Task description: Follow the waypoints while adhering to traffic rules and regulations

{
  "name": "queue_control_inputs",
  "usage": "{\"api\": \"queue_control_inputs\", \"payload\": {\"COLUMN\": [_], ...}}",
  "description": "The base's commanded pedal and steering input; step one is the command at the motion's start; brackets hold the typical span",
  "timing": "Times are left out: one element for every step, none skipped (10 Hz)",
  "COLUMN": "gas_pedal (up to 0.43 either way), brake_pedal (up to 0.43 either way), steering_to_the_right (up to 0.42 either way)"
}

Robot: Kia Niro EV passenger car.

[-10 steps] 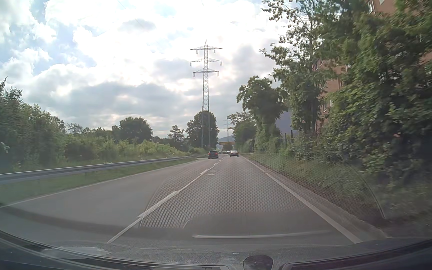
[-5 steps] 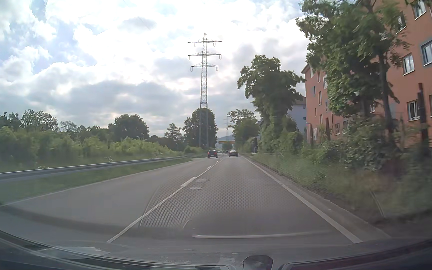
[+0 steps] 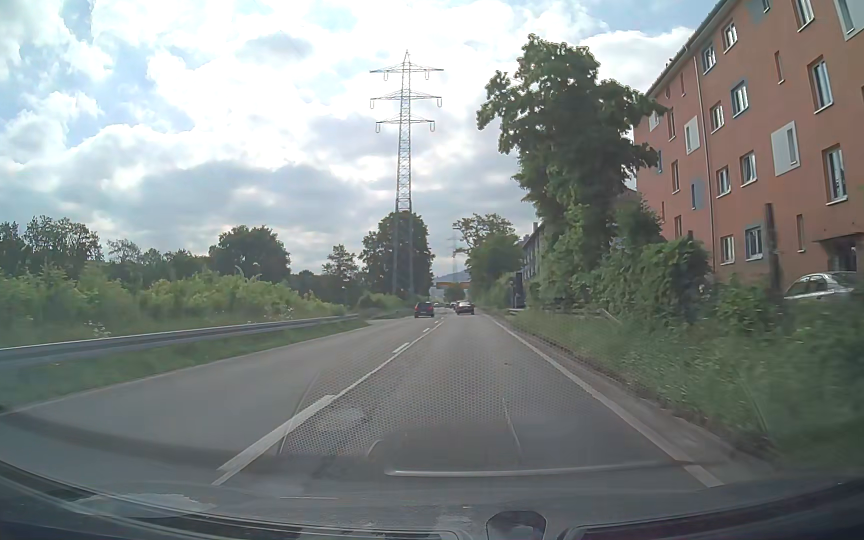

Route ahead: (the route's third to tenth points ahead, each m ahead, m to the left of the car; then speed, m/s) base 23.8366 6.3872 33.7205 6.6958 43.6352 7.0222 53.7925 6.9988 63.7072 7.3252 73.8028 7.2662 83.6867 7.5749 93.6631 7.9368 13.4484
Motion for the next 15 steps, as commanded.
{"api": "queue_control_inputs", "payload": {"gas_pedal": [0.118,0.118,0.118,0.118,0.118,0.118,0.118,0.118,0.118,0.118,0.118,0.118,0.118,0.118,0.118], "brake_pedal": [0.0,0.0,0.0,0.0,0.0,0.0,0.0,0.0,0.0,0.0,0.0,0.0,0.0,0.0,0.0], "steering_to_the_right": [-0.001,-0.001,-0.001,0.0,0.0,-0.001,0.0,0.0,0.0,-0.001,-0.002,-0.002,-0.001,-0.001,-0.002]}}
